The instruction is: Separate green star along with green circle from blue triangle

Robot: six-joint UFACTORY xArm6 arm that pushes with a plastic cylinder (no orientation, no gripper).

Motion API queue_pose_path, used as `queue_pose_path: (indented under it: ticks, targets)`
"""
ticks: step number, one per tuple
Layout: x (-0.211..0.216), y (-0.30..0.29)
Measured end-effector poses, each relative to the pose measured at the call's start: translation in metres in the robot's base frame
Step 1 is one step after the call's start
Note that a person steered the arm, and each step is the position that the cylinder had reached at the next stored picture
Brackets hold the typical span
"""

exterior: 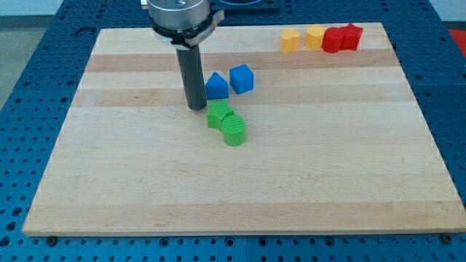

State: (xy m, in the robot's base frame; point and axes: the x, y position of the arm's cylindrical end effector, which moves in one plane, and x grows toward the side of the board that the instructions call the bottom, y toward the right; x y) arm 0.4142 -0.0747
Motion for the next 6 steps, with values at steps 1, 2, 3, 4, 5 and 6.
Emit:
queue_pose_path:
  ticks: [1,2,3,4,5,6]
  targets:
    - [0.019,0.045]
    - [0.024,0.045]
    - [0.018,0.064]
    - [0.016,0.078]
    - [-0.005,0.072]
    - [-0.028,0.066]
